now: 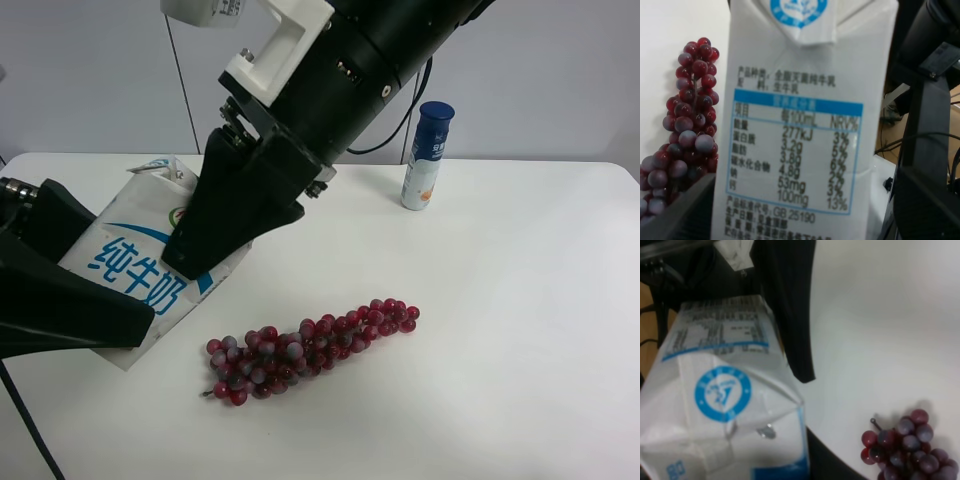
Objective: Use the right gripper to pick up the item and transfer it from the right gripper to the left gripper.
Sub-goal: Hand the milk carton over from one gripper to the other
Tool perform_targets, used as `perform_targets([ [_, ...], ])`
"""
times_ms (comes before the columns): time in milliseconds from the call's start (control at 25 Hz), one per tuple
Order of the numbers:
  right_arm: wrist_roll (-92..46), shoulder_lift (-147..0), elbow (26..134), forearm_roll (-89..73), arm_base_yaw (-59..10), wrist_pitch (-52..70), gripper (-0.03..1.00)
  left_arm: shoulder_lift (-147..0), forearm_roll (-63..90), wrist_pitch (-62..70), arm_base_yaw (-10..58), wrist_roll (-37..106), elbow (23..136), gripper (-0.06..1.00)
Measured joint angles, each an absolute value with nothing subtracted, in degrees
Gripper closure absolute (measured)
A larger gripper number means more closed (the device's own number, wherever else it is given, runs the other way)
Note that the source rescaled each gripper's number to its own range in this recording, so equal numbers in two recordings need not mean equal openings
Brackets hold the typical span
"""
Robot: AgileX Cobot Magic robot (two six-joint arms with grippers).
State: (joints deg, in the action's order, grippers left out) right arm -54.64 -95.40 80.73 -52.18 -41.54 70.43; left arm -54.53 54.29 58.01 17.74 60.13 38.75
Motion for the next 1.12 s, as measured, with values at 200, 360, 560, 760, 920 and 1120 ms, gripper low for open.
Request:
perform_targets([
  [200, -55.55, -95.40, 80.73, -53.62, -41.54, 70.37, 0.97, -54.53, 54.18, 58.75, 17.74, 60.13, 38.75, 0.50],
  [360, -56.14, -95.40, 80.73, -54.37, -41.54, 70.37, 0.97, -54.53, 54.05, 59.45, 17.74, 60.13, 38.75, 0.52],
  [560, -57.04, -95.40, 80.73, -54.63, -41.54, 70.95, 0.97, -54.53, 53.64, 59.57, 17.74, 60.13, 38.75, 0.88],
  [760, -57.25, -95.40, 80.73, -54.63, -41.58, 71.07, 0.97, -54.53, 53.64, 59.94, 17.74, 60.31, 38.75, 0.91],
  [920, -57.39, -95.40, 80.73, -54.63, -41.58, 71.07, 0.97, -54.53, 53.64, 59.94, 17.74, 60.31, 38.75, 0.91],
  [1120, -55.06, -95.38, 80.73, -56.10, -41.58, 69.96, 0.43, -54.53, 52.79, 60.18, 17.74, 60.46, 38.76, 0.94],
])
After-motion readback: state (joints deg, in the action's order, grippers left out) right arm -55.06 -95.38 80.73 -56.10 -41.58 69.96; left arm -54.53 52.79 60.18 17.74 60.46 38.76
